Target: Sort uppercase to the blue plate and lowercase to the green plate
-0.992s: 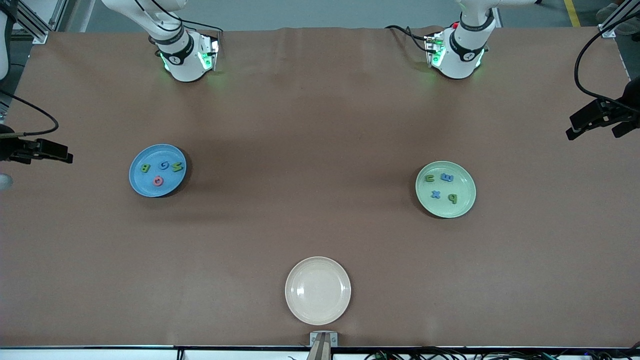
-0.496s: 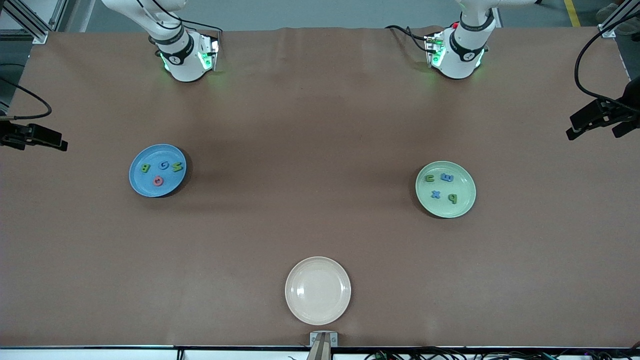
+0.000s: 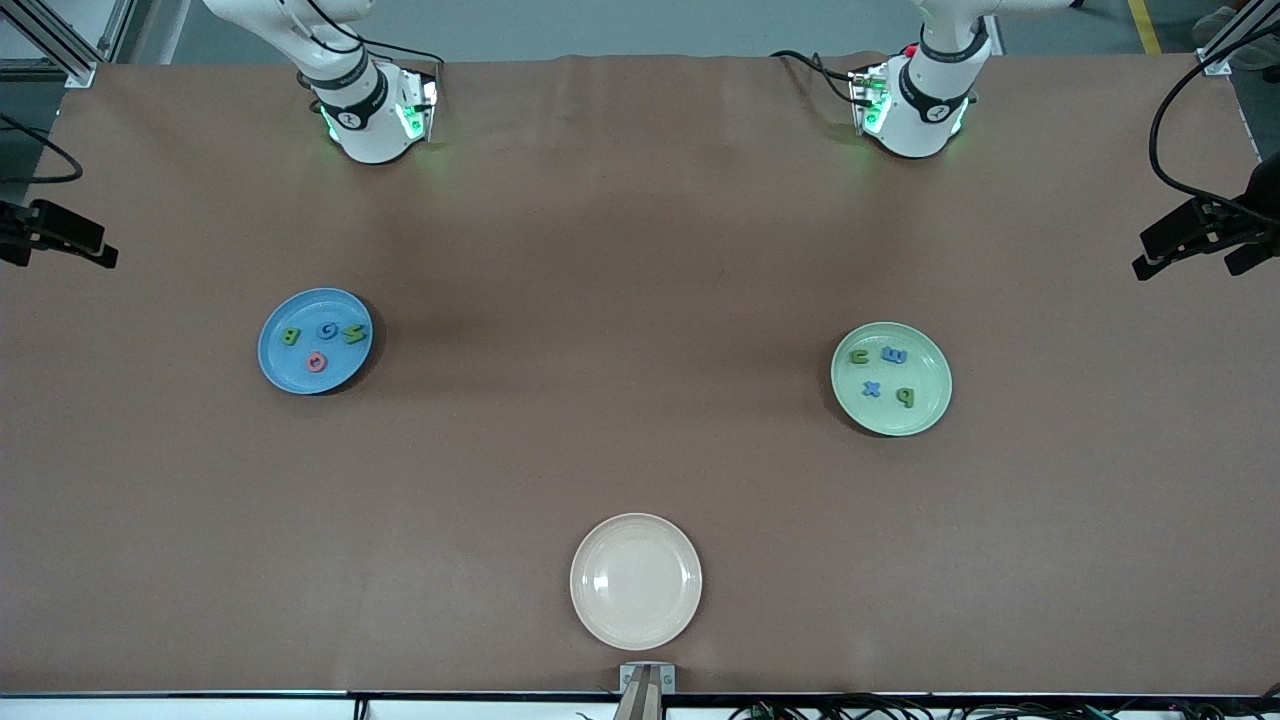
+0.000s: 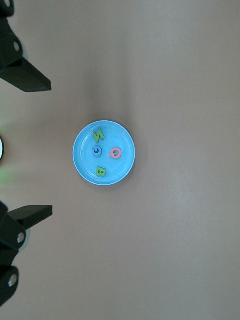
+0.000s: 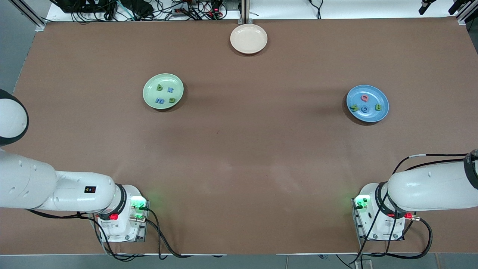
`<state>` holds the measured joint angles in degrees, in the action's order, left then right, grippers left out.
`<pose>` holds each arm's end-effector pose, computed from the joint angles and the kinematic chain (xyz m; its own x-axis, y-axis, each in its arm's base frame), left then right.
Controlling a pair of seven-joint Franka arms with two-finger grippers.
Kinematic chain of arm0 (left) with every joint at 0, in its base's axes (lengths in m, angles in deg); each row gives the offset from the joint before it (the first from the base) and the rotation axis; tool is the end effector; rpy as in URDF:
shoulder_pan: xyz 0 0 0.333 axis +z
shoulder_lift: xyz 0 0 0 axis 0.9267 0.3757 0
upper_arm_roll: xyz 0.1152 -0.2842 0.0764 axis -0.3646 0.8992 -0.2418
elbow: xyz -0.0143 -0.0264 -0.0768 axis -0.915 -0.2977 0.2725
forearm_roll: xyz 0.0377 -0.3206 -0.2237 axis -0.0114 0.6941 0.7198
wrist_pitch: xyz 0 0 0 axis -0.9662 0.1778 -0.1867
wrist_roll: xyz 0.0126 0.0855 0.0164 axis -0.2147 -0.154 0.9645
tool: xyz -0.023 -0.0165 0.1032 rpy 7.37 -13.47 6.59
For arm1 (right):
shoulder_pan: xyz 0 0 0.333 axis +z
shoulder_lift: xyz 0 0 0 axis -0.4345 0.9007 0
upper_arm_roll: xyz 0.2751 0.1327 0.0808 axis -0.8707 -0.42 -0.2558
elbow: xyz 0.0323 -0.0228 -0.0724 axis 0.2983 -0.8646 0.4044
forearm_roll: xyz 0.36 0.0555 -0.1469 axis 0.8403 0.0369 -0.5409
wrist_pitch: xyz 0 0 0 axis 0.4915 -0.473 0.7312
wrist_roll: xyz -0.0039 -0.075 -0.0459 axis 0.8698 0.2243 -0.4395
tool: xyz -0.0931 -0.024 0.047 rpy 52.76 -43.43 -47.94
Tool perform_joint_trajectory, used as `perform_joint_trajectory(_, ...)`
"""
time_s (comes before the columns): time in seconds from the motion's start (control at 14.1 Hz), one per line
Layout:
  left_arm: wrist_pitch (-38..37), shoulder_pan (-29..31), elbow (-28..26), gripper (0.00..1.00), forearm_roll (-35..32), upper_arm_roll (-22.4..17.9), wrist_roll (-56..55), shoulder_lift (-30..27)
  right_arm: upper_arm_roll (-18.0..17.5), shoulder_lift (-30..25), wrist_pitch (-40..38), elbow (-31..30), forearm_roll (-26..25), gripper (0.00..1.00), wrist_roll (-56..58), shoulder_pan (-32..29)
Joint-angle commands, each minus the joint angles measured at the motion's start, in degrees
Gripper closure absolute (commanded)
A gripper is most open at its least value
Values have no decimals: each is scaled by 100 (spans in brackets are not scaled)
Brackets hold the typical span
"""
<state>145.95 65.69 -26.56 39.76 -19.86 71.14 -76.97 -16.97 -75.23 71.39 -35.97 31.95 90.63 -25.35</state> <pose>0.5532 0.0111 0.6410 0.9965 0.0584 0.0604 0.0572 -0.9981 0.0214 0.5384 -0.0690 0.6282 0.9961 -0.0368 -0.0807 -0.0380 -0.9992 -0.0129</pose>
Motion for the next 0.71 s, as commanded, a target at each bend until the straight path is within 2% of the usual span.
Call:
perform_joint_trajectory(0.0, -130, 22, 139, 0, -16, 3, 60, 43, -64, -294, 29, -267, -12, 0, -44, -23)
perform_joint_trajectory(0.64, -130, 13, 139, 0, -25, -5, 25, 43, -73, -637, 29, -592, -153, 0, -17, 3)
